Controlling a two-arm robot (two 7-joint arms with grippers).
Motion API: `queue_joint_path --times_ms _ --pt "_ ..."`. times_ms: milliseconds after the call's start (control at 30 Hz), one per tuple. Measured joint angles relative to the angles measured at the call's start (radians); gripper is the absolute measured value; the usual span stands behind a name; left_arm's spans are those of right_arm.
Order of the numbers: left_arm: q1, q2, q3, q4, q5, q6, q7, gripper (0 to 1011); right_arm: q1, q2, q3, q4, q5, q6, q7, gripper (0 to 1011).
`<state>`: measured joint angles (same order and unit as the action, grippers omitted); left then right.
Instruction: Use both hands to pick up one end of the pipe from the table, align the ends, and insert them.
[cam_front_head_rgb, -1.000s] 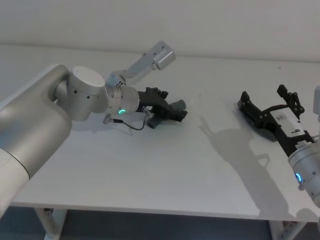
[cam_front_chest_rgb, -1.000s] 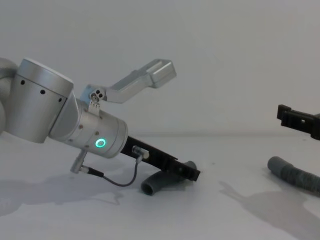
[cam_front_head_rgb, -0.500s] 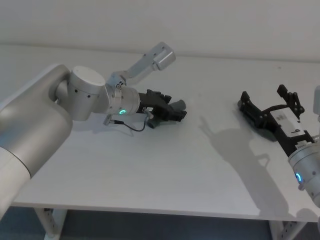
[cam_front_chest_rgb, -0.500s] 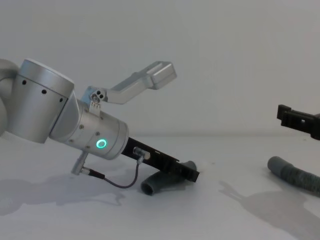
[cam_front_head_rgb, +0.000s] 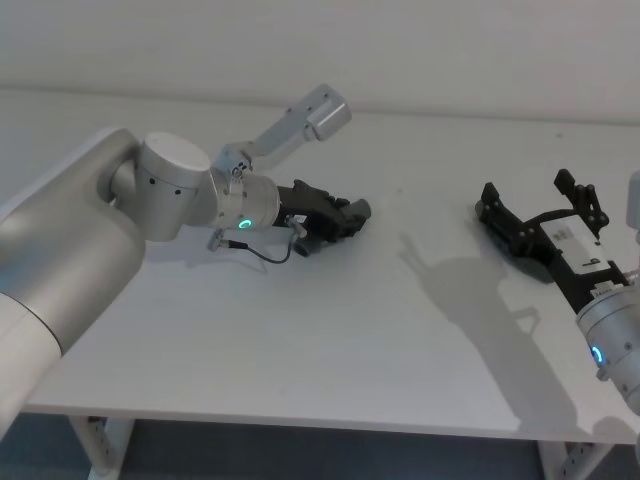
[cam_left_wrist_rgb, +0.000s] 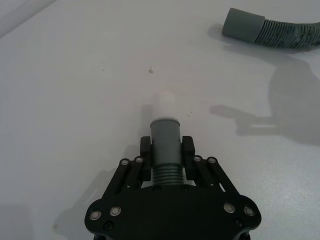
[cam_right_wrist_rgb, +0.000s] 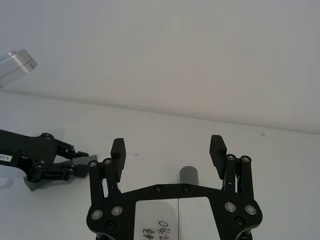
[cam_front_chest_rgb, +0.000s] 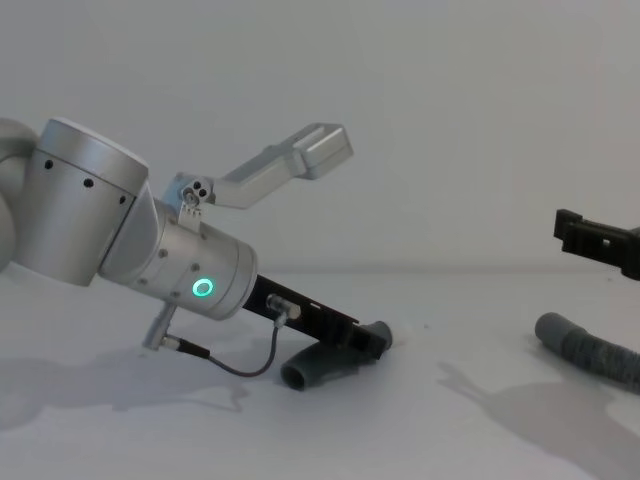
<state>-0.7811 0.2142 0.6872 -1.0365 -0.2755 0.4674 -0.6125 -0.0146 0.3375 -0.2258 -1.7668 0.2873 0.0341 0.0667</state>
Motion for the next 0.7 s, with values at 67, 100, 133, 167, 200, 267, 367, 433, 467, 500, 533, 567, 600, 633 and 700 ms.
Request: queue_joint_path --times_ms 67,100,133,167,200,267,367,433,467,500,533,567,600,633,700 --pt "0.0 0.0 0.0 0.0 0.0 0.0 0.0 343 0.0 0.0 0.0 0.0 0.0 0.0 0.0 1002" --pt "0.0 0.0 0.0 0.0 0.0 0.0 -0.001 343 0.0 0.0 0.0 0.0 0.0 0.0 0.0 1002" --pt "0.0 0.0 0.0 0.0 0.0 0.0 -0.001 343 0.0 0.0 0.0 0.0 0.0 0.0 0.0 1001" --pt "0.0 0.0 0.0 0.001 -0.001 0.0 -0.001 343 0.0 0.0 0.0 0.0 0.0 0.001 0.001 1001" --pt "0.0 -0.001 0.0 0.001 -0.001 0.0 -0.001 343 0.001 0.001 0.0 0.0 0.0 0.001 0.001 1001" --pt "0.0 -0.001 0.0 0.001 -0.001 0.001 -0.001 343 0.004 0.005 0.0 0.0 0.0 0.005 0.007 1002" --pt "0.0 -0.001 0.0 0.001 -0.001 0.001 -0.002 343 0.015 0.019 0.0 0.003 -0.002 0.025 0.023 1002" --pt "0.0 -0.001 0.0 0.001 -0.001 0.001 -0.002 343 0.021 0.025 -0.001 0.004 -0.003 0.038 0.032 1001" --pt "0.0 -0.001 0.0 0.001 -0.001 0.001 -0.002 343 0.025 0.03 -0.002 0.005 -0.004 0.045 0.036 1001" --pt "0.0 -0.001 0.0 0.001 -0.001 0.001 -0.002 343 0.032 0.038 -0.003 0.006 -0.005 0.06 0.045 1002" --pt "0.0 -0.001 0.0 0.001 -0.001 0.001 -0.002 343 0.035 0.042 -0.003 0.007 -0.006 0.071 0.049 1002" --pt "0.0 -0.001 0.0 0.001 -0.001 0.001 -0.002 343 0.039 0.046 -0.004 0.007 -0.007 0.08 0.055 1002" --pt "0.0 -0.001 0.0 0.001 -0.001 0.001 -0.002 343 0.044 0.052 -0.004 0.008 -0.007 0.089 0.06 1001" --pt "0.0 -0.001 0.0 0.001 -0.001 0.002 -0.002 343 0.048 0.056 -0.005 0.009 -0.007 0.099 0.065 1001" --pt "0.0 -0.001 0.0 0.001 -0.001 0.002 -0.002 343 0.059 0.069 -0.007 0.011 -0.008 0.132 0.081 1001"
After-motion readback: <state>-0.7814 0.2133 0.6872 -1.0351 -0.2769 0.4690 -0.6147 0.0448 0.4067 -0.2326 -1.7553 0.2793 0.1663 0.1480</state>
